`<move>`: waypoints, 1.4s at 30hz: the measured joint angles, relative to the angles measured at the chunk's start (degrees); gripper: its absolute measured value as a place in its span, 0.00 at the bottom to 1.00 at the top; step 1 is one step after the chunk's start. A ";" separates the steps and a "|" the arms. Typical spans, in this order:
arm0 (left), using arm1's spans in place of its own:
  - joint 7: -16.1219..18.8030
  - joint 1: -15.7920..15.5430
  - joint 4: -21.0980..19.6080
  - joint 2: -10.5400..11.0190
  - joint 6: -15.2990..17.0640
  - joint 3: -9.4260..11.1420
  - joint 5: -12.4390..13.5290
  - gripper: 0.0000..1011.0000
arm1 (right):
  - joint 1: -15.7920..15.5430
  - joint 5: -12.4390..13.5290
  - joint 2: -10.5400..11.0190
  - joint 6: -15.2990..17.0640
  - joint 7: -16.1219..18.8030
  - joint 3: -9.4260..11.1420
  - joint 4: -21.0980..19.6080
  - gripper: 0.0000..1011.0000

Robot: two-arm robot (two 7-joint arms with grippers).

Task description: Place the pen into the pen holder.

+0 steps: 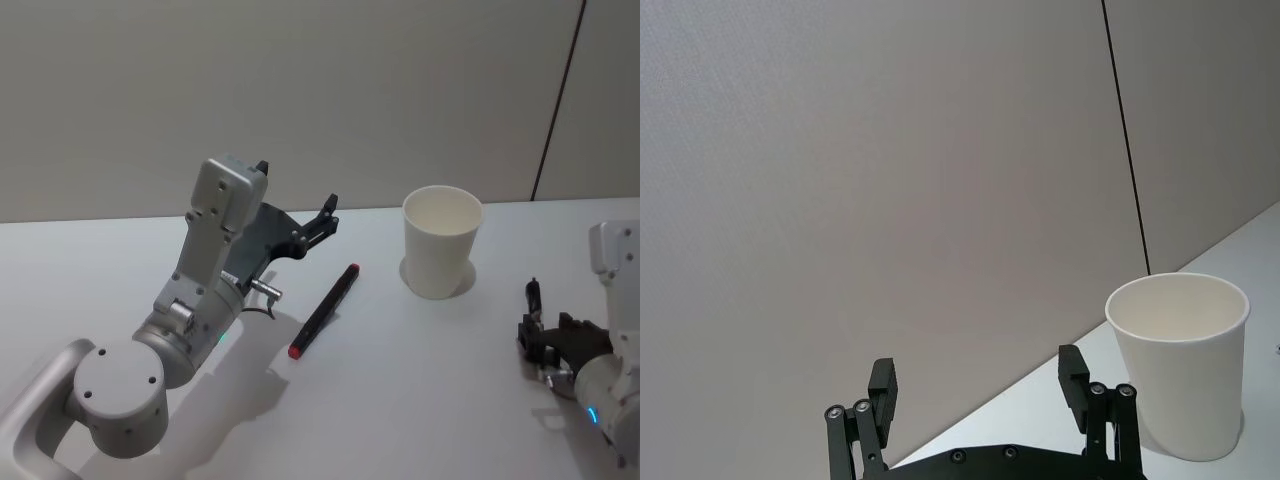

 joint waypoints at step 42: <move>0.00 0.00 0.00 0.00 0.00 0.00 0.00 0.99 | -0.32 -2.54 0.57 -6.63 3.67 -0.01 -0.42 0.12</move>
